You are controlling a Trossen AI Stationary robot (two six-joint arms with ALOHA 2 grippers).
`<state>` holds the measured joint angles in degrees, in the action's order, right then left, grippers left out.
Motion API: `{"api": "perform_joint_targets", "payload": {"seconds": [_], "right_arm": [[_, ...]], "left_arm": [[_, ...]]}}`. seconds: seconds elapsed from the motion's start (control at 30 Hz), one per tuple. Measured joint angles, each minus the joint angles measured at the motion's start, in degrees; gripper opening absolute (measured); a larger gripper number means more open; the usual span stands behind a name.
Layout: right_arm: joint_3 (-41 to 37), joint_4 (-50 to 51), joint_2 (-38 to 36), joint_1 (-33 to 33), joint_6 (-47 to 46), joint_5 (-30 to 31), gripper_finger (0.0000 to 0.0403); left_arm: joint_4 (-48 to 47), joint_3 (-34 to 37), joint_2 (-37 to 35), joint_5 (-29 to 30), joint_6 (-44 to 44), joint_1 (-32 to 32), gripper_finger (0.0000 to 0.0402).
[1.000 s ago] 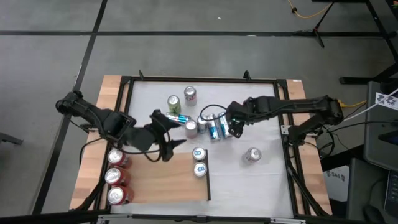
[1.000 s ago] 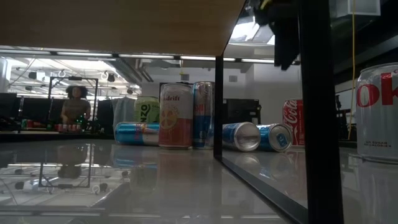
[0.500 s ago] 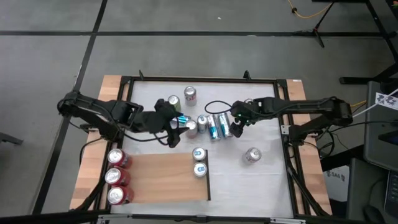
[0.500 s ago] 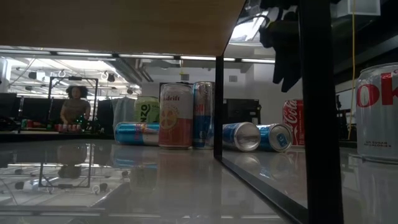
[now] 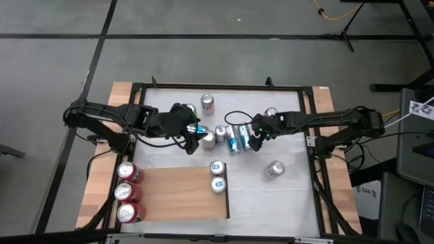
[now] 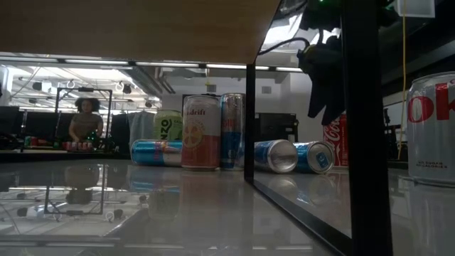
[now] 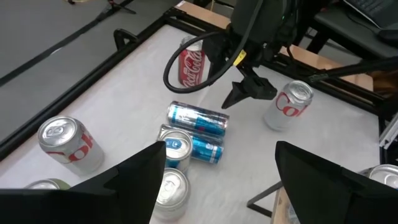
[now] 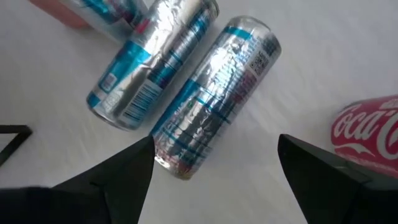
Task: Place canned beverage on shelf
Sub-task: Put the blue soda can on the shelf aligned with the blue soda cans
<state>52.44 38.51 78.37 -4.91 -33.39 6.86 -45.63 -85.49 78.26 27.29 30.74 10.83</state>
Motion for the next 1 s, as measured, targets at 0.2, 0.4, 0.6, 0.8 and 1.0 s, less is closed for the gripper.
{"api": "perform_joint_targets", "payload": {"seconds": [0.2,0.4,0.6,0.8,1.0], "right_arm": [[-0.59,-0.55,0.0,0.0,0.05,2.18,0.0328],[-0.59,-3.0,0.0,0.0,0.22,2.88,0.0328],[-0.59,-2.51,1.11,0.02,0.2,4.88,0.0328],[-0.59,-2.44,4.15,0.0,-2.27,4.71,0.0328],[-0.59,-2.49,6.99,0.01,-2.63,1.67,0.0328]], "left_arm": [[0.0,0.0,0.0,0.0,0.0,0.0,0.0295],[0.0,0.0,0.0,0.0,0.0,0.0,0.0295],[-0.02,0.0,0.02,0.02,0.0,0.0,0.0295],[-0.44,0.0,0.02,0.02,0.0,0.0,0.0295],[-0.46,0.0,0.02,0.04,0.0,0.0,0.0295]]}}
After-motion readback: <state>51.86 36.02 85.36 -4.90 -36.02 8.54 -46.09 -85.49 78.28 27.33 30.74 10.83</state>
